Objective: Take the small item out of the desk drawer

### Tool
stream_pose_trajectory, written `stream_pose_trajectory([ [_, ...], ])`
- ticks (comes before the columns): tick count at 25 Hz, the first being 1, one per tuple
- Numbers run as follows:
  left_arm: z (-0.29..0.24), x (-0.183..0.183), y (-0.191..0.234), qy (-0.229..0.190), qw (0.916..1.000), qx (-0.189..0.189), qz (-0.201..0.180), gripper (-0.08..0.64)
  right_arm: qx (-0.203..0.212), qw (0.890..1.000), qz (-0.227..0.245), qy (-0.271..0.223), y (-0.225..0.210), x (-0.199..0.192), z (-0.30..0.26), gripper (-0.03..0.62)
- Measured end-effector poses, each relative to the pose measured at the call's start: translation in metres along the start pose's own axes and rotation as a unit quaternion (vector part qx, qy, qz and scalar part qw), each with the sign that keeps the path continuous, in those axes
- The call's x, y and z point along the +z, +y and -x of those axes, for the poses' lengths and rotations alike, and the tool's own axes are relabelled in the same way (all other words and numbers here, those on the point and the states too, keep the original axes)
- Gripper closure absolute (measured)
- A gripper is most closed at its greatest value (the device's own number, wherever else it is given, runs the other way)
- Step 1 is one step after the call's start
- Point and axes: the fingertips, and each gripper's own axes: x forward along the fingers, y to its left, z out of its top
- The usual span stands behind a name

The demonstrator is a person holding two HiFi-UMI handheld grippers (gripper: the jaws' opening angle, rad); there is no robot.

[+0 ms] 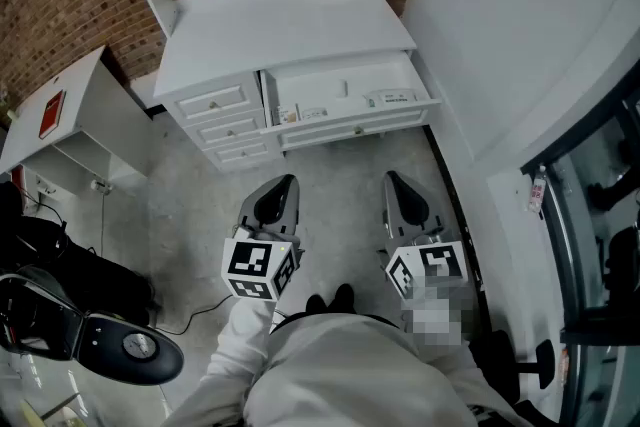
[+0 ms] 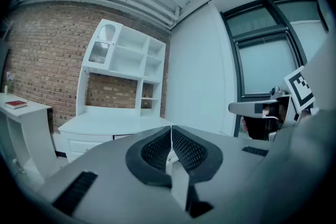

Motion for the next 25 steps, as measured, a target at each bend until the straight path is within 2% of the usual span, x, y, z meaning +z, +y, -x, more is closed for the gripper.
stream_pose_trajectory([
  [8, -0.005, -0.001, -0.007, 0.002, 1.0, 0.003, 0.006, 0.537, 0.018, 1.0, 0.001, -0.011, 0.0, 0.006, 0.002, 0.565],
  [19, -0.008, 0.004, -0.022, -0.006, 0.9999, 0.015, -0.002, 0.537, 0.023, 0.999, 0.01, -0.039, -0.012, 0.024, 0.012, 0.565],
  [25, -0.01, 0.005, -0.029, 0.002, 0.9999, 0.014, -0.007, 0.537, 0.038, 0.998, 0.029, -0.034, -0.011, 0.026, 0.011, 0.557],
])
